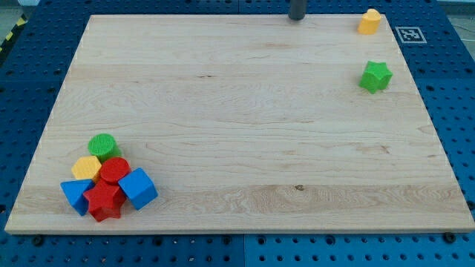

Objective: Take the yellow heart towards the bottom

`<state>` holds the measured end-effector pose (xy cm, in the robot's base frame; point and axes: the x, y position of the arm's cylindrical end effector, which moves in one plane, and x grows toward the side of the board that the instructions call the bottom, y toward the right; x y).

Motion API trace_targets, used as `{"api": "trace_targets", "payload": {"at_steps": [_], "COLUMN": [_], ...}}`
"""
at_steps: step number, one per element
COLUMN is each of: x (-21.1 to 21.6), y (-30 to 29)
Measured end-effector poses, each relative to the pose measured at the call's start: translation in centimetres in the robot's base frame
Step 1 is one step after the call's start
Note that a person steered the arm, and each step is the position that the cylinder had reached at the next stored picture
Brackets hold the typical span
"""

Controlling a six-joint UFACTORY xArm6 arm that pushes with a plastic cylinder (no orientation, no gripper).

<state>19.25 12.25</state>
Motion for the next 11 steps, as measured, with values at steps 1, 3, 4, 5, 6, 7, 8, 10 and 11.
{"api": "trace_targets", "payload": {"at_steps": [1,3,4,5,6,7,8,10,11], "x": [-0.1,0.0,-0.1,-0.1,0.1,2.8,3.3,2.9,0.0], "y": [2.9,5.1,11.3,16.5,19.1,18.1,14.6,8.9,9.3]}}
